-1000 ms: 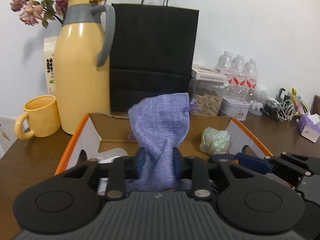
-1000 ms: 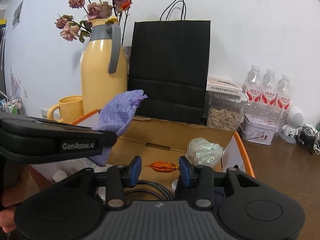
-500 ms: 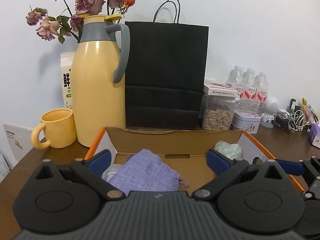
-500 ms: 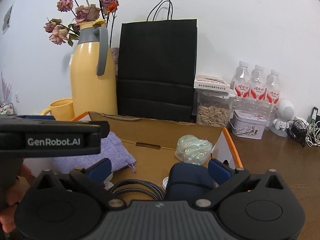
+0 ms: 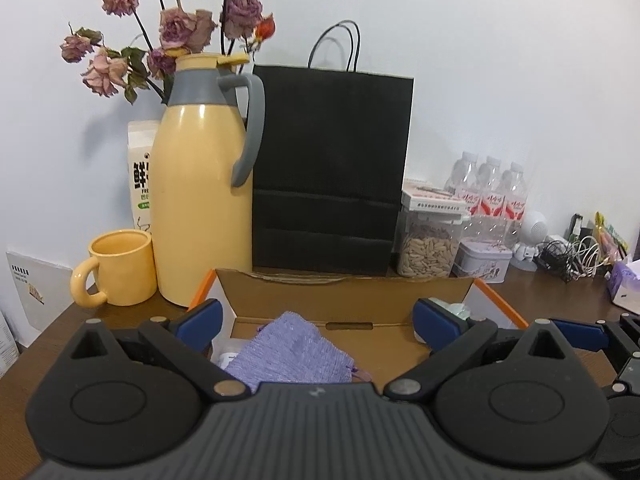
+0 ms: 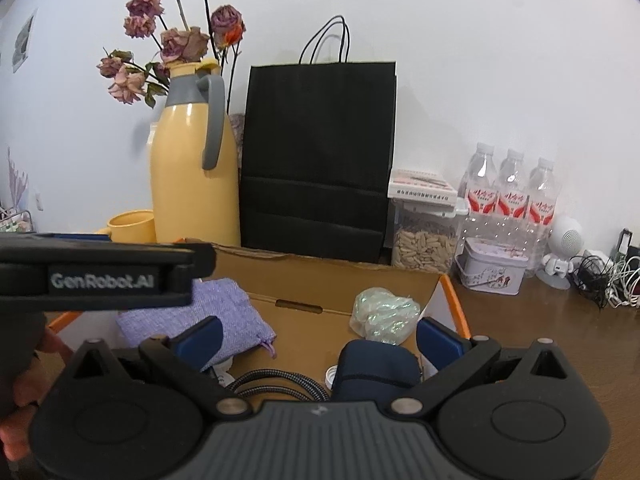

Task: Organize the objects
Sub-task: 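Move both tools back toward the plush toy and white cloth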

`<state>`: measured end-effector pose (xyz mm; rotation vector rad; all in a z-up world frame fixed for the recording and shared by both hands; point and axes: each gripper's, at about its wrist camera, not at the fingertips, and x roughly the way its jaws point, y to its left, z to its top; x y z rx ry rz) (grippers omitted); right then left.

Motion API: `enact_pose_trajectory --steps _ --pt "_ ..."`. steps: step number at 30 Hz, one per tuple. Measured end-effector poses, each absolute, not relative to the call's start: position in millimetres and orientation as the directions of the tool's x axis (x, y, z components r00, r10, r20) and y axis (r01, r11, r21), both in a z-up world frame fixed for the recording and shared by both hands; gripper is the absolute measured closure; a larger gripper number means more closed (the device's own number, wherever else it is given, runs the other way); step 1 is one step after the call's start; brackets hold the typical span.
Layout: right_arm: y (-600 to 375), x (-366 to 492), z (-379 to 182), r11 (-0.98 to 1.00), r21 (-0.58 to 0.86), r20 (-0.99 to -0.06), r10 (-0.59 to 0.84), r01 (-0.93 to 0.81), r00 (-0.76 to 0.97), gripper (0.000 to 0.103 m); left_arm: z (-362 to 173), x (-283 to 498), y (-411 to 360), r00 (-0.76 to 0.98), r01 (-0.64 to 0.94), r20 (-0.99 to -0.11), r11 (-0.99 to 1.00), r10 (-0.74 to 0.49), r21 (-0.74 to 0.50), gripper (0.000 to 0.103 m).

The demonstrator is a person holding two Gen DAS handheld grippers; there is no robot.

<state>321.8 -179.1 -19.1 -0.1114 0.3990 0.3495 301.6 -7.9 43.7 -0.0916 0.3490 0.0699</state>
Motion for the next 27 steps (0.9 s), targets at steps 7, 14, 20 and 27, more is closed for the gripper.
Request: enact_pose_trajectory --steps 7,14,20,27 --pt "-189 301 -10 0.936 -0.050 -0.371 0.307 -0.349 0.876 0.000 53 273 -3 0.947 -0.081 -0.316 0.994 0.053 -0.078 0.000" --pt "-202 272 -8 0.934 -0.067 -0.357 0.307 -0.352 0.882 0.000 49 236 5 0.944 -0.089 -0.326 0.993 0.059 -0.079 0.000" --pt "-221 245 -13 0.938 -0.067 -0.370 0.292 -0.339 0.882 0.000 36 209 12 0.927 -0.105 -0.368 0.993 0.076 -0.059 0.000" --pt "-248 224 -31 0.951 -0.063 -0.424 0.247 -0.301 0.871 0.000 11 182 26 0.889 -0.155 -0.443 0.987 0.118 -0.048 0.000"
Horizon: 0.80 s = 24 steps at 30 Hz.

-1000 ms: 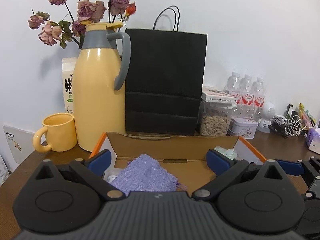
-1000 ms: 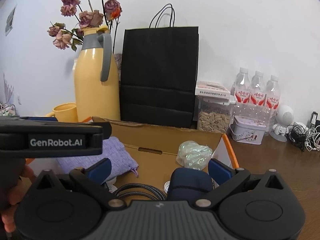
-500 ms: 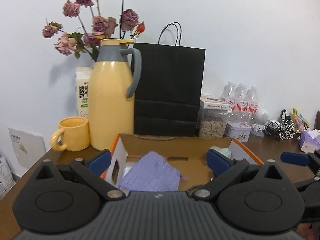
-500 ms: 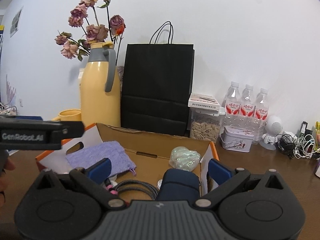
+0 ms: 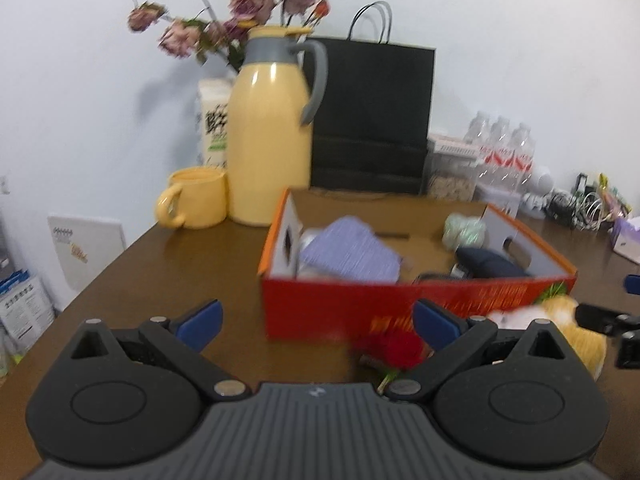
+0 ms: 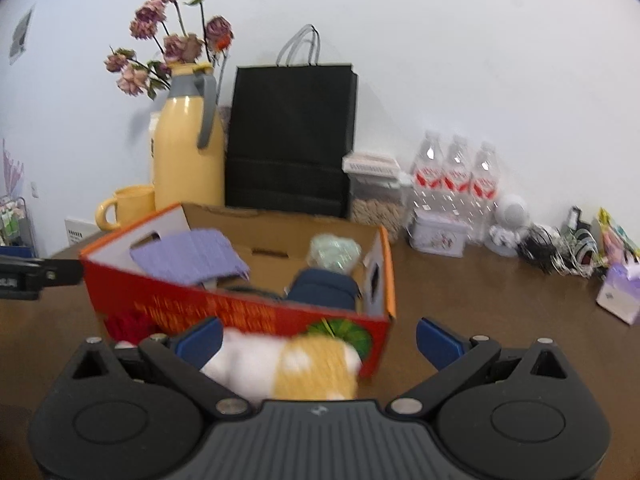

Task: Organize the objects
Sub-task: 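Move both tools back toward the plush toy and white cloth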

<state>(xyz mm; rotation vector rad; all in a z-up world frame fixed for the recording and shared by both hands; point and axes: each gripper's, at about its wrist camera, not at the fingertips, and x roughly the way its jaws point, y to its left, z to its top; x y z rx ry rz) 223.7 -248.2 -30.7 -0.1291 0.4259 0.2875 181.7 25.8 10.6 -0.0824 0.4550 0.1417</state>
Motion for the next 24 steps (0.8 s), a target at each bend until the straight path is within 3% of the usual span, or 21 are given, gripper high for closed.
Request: enact_pose_trajectory --steps 18,22,24 --pt "-251 233 -68 0.939 -0.090 -0.547 0.231 -0.331 0.804 0.002 -4 141 24 0.859 -0.178 -0.492 0.983 0.140 -0.031 0.000" --pt "-251 249 -72 0.935 -0.046 -0.568 0.265 -0.352 0.779 0.017 -3 139 19 0.858 -0.177 -0.494 0.984 0.141 -0.028 0.000" --pt "-254 250 -75 0.930 -0.011 -0.572 0.296 -0.368 0.765 0.039 -3 138 17 0.857 -0.177 -0.496 0.984 0.141 -0.027 0.000"
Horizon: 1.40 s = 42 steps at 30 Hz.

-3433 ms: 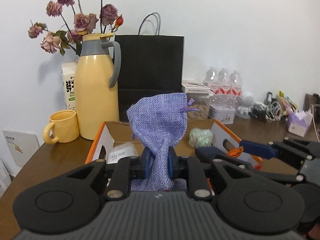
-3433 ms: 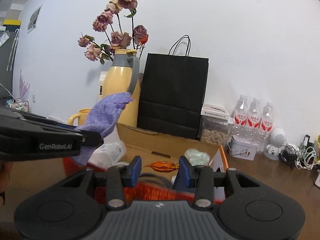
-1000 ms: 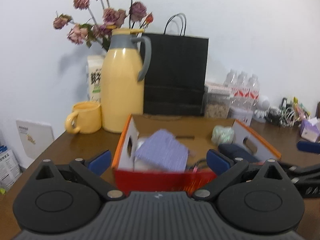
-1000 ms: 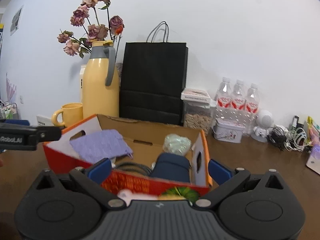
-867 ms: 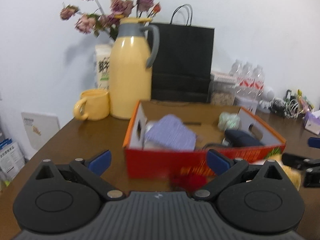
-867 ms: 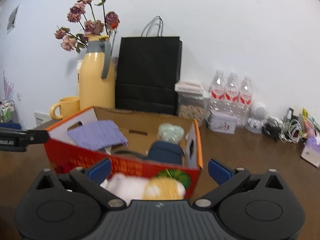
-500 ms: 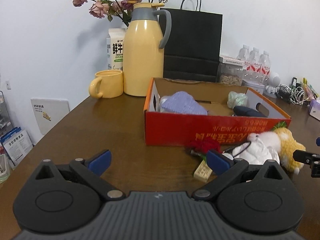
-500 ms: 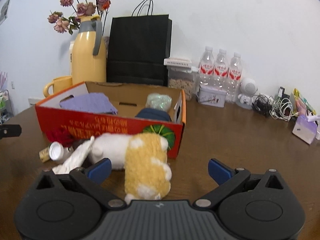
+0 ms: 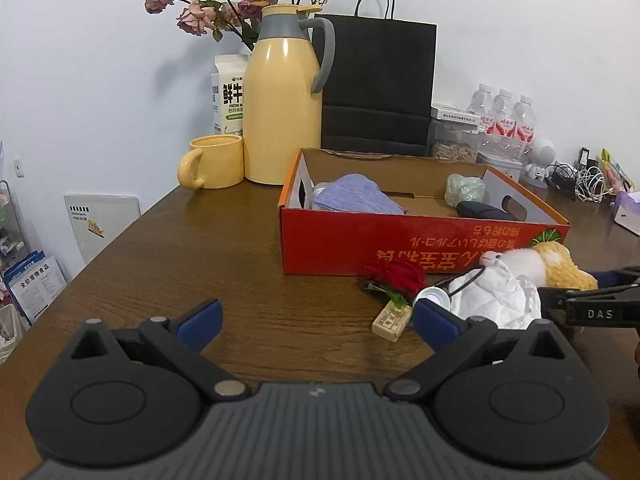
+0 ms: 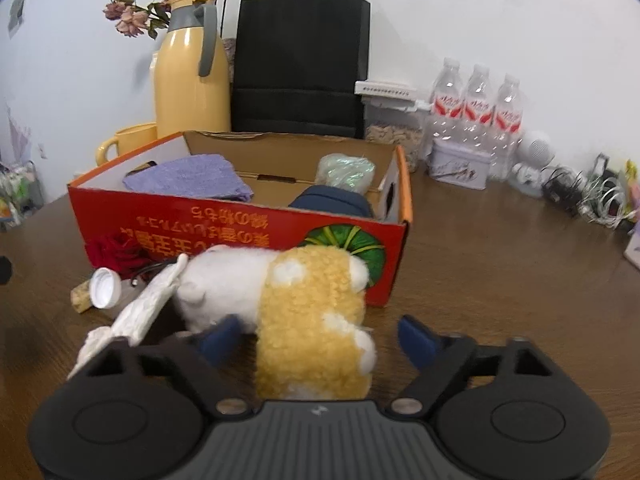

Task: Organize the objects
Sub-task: 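Move both tools back toward the plush toy and white cloth, then grasp the plush toy with the right gripper while the left grasps the white cloth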

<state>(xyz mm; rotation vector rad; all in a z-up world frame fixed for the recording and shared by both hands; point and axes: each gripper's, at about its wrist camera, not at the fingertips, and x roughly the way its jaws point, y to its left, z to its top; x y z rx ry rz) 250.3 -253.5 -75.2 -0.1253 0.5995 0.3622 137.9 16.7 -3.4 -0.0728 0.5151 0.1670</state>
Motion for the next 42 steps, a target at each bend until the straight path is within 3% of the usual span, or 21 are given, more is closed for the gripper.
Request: enact_pose_trajectory --steps 1,5,15,30,42 --pt "-255 250 -77 0.926 0.009 -0.577 0.313 -0.377 0.755 0.054 -4 138 15 0.856 -0.177 -0.498 0.984 0.141 -0.026 0.000" --pt "-258 240 -75 0.929 -0.010 -0.547 0.305 -0.371 0.779 0.056 -4 138 9 0.854 -0.170 -0.502 0.985 0.136 -0.023 0.000" --pt "-280 207 -63 0.956 -0.012 -0.410 0.262 -0.293 0.873 0.056 -7 140 -21 0.852 -0.101 -0.517 0.995 0.078 -0.016 0.000" --pt "-289 194 -65 0.964 -0.004 -0.374 0.247 -0.268 0.894 0.056 -32 174 -83 0.795 0.038 -0.606 0.999 -0.033 -0.005 0.000" --pt "-295 193 -64 0.965 0.022 -0.354 0.251 -0.260 0.901 0.056 -50 203 -107 0.761 0.023 -0.649 1.000 -0.008 0.015 0.000"
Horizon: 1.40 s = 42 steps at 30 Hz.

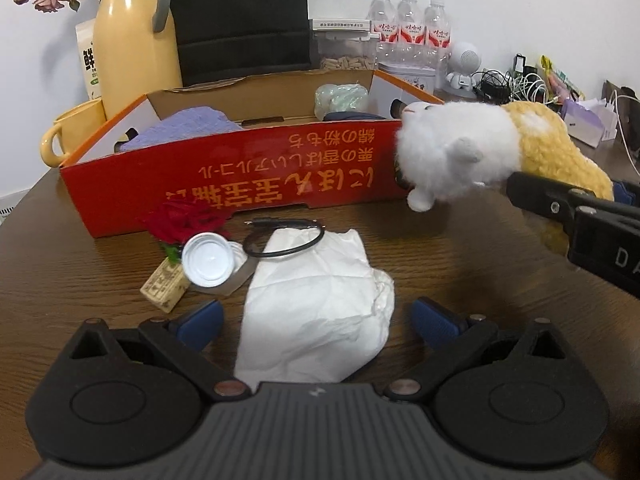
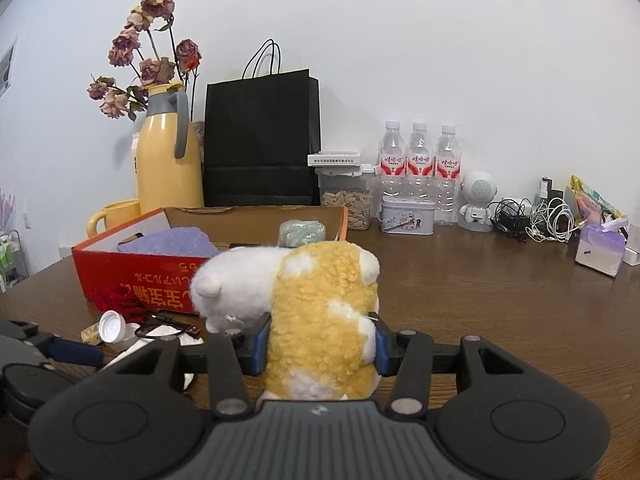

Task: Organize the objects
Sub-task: 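Grasp the plush toy with the right gripper while the left grasps the white cloth, then carry plush toy and white cloth into the box and open both grippers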

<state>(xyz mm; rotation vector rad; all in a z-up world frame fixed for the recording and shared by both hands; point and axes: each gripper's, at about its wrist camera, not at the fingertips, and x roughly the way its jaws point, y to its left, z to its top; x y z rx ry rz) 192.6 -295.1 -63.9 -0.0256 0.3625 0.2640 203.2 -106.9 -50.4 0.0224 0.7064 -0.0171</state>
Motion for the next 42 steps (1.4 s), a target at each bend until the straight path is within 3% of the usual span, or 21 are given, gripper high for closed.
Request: enact_pose_trajectory --steps 3,4,6,12,30,42 --pt "-296 192 -64 0.964 0.026 -0.349 0.256 -0.264 0.901 0.056 -52 203 -106 0.764 0.026 -0.645 1.000 -0.013 0.011 0.002" --pt "-296 192 -63 0.964 0.027 -0.347 0.258 -0.266 0.901 0.056 -51 201 -106 0.766 0.033 -0.642 0.999 -0.021 0.007 0.005" --pt "-296 192 -63 0.963 0.029 -0.347 0.261 -0.268 0.901 0.056 -49 199 -107 0.776 0.043 -0.630 0.999 -0.028 0.008 0.024" --pt "-296 192 -64 0.963 0.031 -0.346 0.262 -0.268 0.901 0.056 -48 189 -111 0.786 0.076 -0.615 0.997 -0.055 0.007 0.036" --pt "-296 189 -63 0.968 0.018 -0.327 0.243 -0.251 0.913 0.056 -29 154 -96 0.808 0.118 -0.575 0.991 -0.128 -0.055 0.038" --pt "-284 190 -40 0.961 -0.013 -0.289 0.261 -0.277 0.921 0.056 13 149 -70 0.880 0.087 -0.463 0.994 -0.106 -0.061 0.038"
